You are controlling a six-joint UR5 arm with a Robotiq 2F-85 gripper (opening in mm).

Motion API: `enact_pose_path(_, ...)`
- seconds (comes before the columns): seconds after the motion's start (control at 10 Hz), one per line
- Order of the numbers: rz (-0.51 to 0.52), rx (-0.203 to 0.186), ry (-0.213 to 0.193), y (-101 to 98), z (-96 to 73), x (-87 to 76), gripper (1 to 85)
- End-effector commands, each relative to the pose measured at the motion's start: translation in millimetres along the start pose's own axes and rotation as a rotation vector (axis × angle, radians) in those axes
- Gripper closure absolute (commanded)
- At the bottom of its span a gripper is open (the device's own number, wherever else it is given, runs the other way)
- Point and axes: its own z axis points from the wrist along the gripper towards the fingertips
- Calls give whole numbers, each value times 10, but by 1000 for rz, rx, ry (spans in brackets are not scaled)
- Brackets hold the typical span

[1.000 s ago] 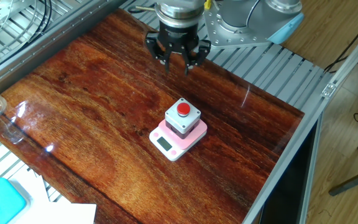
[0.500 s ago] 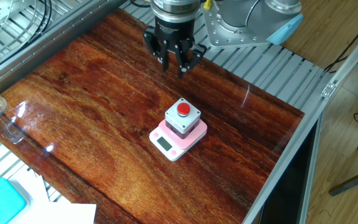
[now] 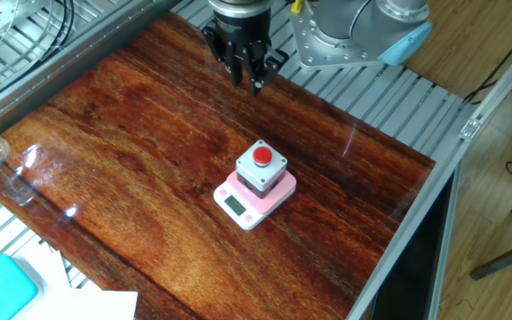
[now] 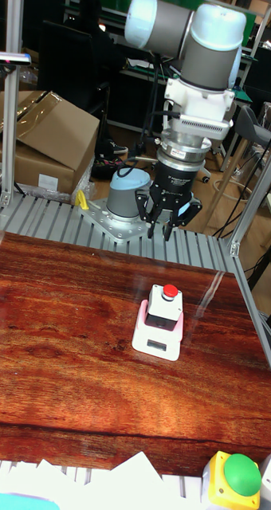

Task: Place the block on the scale

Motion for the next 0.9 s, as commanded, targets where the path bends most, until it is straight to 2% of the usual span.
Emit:
enact_pose_path(0.0, 9, -4, 18, -45, 15, 27, 500)
enact_pose_path(0.8, -31, 10, 4, -124, 48, 1, 530)
